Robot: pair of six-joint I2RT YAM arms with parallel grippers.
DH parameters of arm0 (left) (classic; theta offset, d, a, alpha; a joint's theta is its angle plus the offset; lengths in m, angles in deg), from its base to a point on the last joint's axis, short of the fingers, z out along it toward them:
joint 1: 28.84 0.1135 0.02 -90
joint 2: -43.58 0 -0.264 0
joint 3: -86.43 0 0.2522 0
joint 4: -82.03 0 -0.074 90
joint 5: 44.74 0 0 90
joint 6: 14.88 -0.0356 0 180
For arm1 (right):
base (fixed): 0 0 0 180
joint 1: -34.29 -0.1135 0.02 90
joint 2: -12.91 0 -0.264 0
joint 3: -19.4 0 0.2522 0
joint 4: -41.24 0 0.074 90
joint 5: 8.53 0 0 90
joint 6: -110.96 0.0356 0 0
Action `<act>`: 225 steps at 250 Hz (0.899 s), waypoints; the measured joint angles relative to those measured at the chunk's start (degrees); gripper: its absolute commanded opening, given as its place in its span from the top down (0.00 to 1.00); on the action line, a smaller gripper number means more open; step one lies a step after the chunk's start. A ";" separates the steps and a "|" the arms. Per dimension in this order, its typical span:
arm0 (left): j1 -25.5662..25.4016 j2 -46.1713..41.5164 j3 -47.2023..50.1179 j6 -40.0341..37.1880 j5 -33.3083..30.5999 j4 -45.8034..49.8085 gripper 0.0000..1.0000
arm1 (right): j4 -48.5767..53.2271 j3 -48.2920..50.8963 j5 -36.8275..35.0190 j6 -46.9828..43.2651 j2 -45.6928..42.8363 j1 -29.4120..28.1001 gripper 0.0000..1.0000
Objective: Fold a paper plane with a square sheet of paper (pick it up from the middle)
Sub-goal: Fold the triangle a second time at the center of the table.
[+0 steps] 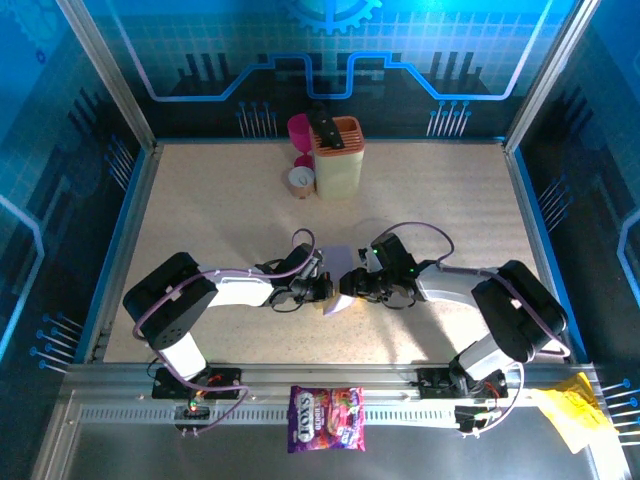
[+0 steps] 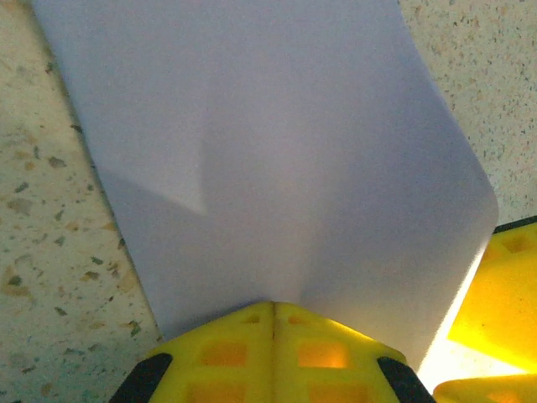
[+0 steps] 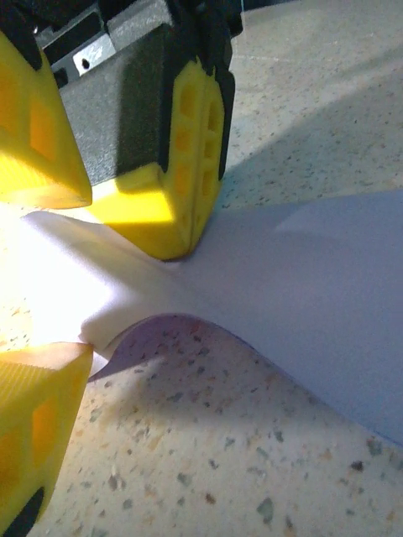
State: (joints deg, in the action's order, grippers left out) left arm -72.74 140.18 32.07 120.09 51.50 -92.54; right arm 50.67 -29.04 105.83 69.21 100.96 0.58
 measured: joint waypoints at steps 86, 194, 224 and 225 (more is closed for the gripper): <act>0.00 0.00 0.04 -0.02 0.00 -0.11 1.00 | -6.56 1.64 2.73 1.88 0.39 0.31 0.58; 0.00 0.02 0.22 0.00 0.00 -0.39 1.00 | -12.48 6.67 4.20 4.07 -0.13 1.05 0.44; 0.00 0.02 0.26 0.00 0.00 -0.57 1.00 | -13.22 7.52 4.22 4.07 -0.96 1.07 0.41; 0.00 0.02 0.26 0.00 0.00 -0.59 1.00 | -13.25 7.54 4.22 4.07 -0.96 1.07 0.41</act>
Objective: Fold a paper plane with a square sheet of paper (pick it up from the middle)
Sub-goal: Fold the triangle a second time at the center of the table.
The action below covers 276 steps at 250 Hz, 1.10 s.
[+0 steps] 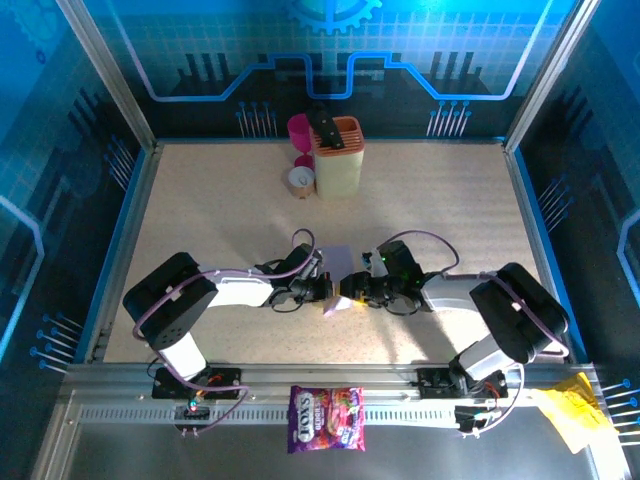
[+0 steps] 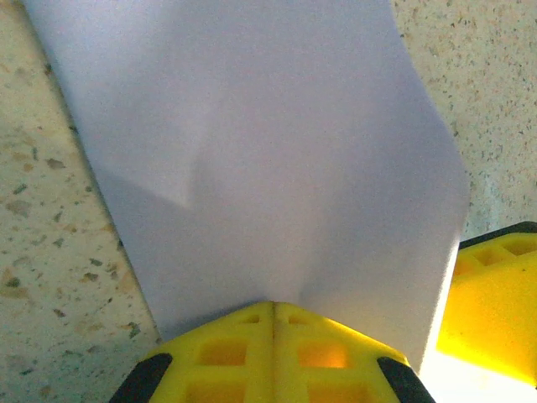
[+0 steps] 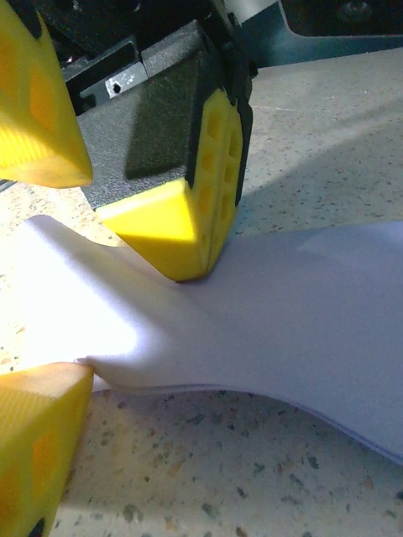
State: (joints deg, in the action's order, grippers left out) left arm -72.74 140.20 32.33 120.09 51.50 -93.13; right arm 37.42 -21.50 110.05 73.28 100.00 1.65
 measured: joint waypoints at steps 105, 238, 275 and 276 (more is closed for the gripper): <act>0.00 0.04 0.00 -0.02 0.02 0.00 1.00 | 0.17 -0.26 0.00 -1.01 0.20 0.04 0.40; 0.00 0.15 0.00 -0.02 0.02 -0.28 1.00 | 7.82 -5.16 -5.64 -9.33 1.44 0.07 0.43; 0.00 0.20 0.00 -0.02 0.02 -0.39 1.00 | 8.17 -5.35 -5.92 -10.36 2.12 0.09 0.58; 0.00 0.20 0.00 -0.02 0.02 -0.39 1.00 | 8.20 -5.35 -5.97 -10.40 2.14 0.09 0.58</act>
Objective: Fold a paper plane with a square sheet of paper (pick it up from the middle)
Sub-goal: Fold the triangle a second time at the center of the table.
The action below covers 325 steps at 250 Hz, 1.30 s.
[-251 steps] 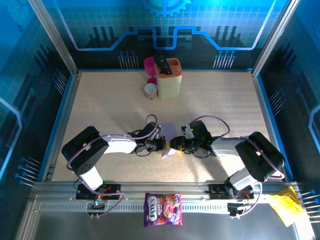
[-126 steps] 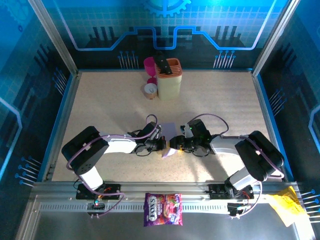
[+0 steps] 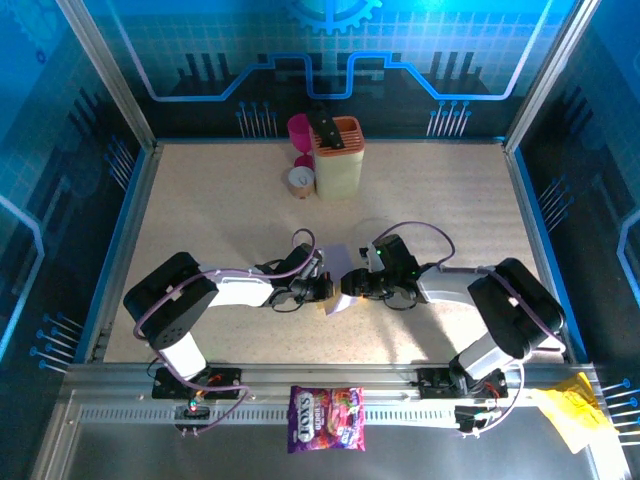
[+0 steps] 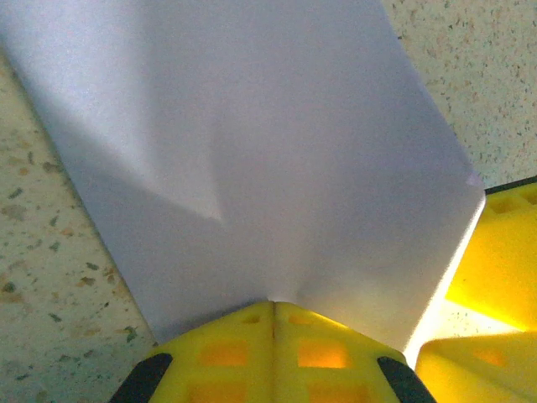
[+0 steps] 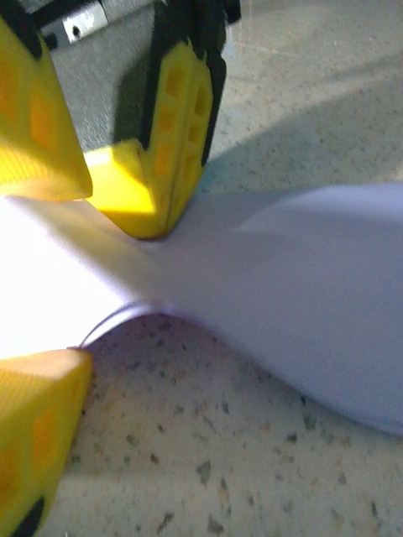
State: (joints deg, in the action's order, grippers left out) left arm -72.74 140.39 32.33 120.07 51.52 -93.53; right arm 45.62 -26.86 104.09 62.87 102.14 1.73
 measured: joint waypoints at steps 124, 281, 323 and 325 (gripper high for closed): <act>0.00 0.07 0.00 0.00 0.00 -0.04 1.00 | -2.51 1.18 1.29 1.18 -3.06 -0.09 0.48; 0.00 0.24 0.00 0.00 0.13 -0.46 1.00 | -18.53 3.69 6.84 8.66 1.05 -0.44 0.45; 0.00 0.24 0.00 0.00 0.13 -0.46 1.00 | -19.19 4.50 6.82 8.46 1.22 -0.11 0.43; 0.00 0.24 0.00 0.00 0.13 -0.48 1.00 | -19.17 4.55 6.82 8.44 1.22 -0.07 0.43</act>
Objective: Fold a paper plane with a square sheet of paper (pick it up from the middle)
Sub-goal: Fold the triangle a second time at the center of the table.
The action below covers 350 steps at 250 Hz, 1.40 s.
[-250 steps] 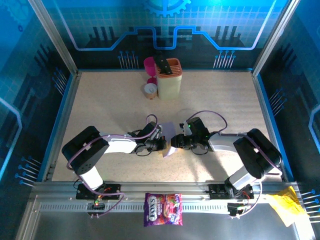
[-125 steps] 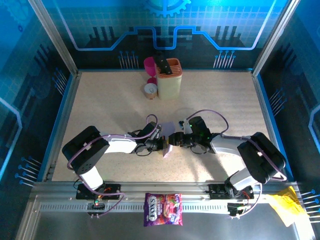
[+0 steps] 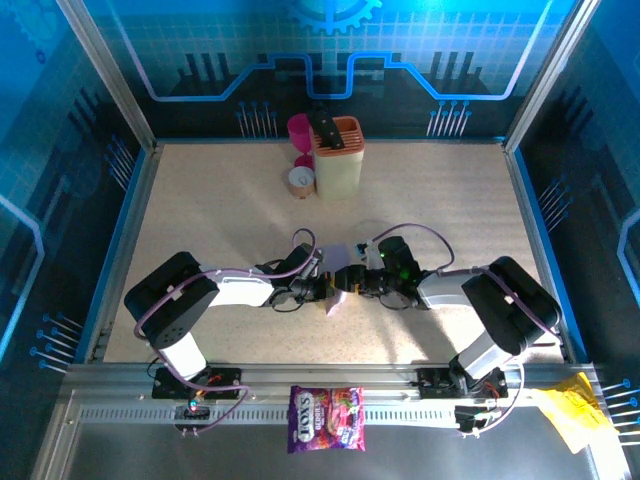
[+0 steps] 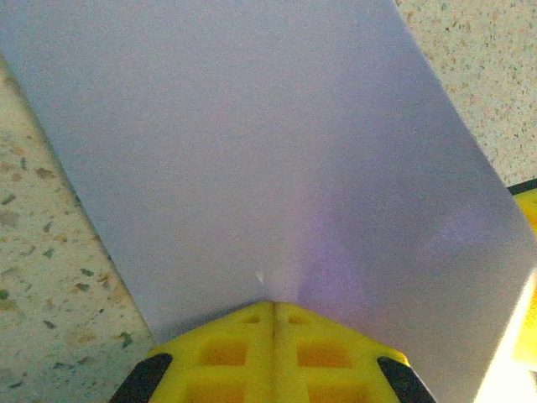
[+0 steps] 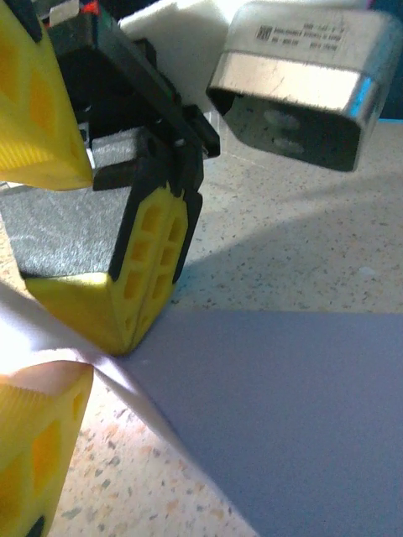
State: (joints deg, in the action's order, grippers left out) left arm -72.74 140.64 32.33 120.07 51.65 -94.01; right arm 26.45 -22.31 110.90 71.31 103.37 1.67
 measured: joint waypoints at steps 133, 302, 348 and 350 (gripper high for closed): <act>0.00 0.00 -0.02 -0.02 0.02 0.02 1.00 | 8.63 0.46 -0.59 -5.31 -5.66 1.95 0.45; 0.00 0.02 -0.02 -0.02 0.04 0.00 1.00 | 25.66 1.22 -6.95 -9.55 -13.00 -1.16 0.45; 0.00 0.02 -0.02 0.00 0.04 0.00 1.00 | 30.71 0.04 -9.57 -10.91 -13.18 -2.27 0.45; 0.00 0.02 -0.02 -0.02 0.04 0.00 1.00 | 30.88 -0.07 -9.70 -11.04 -13.25 -2.29 0.45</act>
State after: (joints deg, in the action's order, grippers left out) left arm -72.74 140.66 32.31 120.05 51.69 -94.01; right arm 57.33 -22.37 101.20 60.27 90.12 -0.63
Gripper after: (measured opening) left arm 0.065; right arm 0.554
